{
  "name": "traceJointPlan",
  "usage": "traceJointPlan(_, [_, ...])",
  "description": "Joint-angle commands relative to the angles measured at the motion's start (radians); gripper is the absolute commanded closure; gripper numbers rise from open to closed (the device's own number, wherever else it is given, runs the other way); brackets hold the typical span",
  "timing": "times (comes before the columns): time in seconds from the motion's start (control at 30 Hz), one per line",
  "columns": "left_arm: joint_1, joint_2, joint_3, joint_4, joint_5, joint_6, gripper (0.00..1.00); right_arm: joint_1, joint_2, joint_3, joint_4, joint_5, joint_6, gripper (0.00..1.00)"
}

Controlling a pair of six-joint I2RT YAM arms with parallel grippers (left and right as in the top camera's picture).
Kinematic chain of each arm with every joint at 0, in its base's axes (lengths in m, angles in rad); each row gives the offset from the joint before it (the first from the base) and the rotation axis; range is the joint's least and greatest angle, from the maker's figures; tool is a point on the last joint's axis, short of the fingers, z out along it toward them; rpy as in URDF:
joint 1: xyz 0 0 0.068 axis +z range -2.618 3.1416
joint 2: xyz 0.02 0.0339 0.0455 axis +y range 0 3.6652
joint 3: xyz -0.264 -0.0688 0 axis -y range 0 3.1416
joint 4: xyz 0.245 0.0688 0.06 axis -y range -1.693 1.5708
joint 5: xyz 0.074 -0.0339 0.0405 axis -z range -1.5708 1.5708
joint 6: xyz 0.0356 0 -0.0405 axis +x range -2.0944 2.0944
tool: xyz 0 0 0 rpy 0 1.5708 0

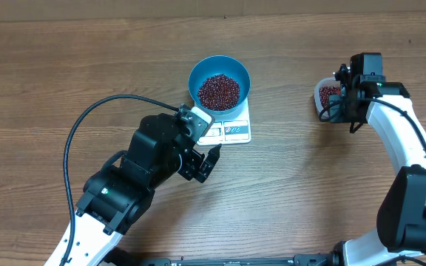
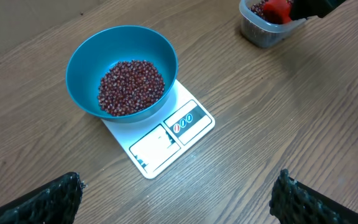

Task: Scoop item into bowl and weigh 150g on scale
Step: 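Lower the scoop into the beans and drag it through with the right gripper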

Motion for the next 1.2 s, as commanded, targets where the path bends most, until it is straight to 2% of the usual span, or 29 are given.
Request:
traceJointPlan(0.0, [0.005,-0.005,-0.008,0.001,0.010,0.023,0.00,-0.004,0.016,-0.005,0.007,-0.116,-0.036,0.96])
traceJointPlan(0.47, [0.005,-0.005,-0.008,0.001,0.010,0.023,0.01,-0.074,0.027,-0.005,0.017,-0.229,-0.035,0.96])
traceJointPlan(0.87, [0.005,-0.005,-0.008,0.001,0.010,0.023,0.00,-0.209,0.055,-0.005,0.002,-0.461,-0.035,0.96])
traceJointPlan(1.17, [0.005,-0.005,-0.008,0.001,0.010,0.023,0.01,-0.228,0.064,-0.005,0.001,-0.497,-0.035,0.96])
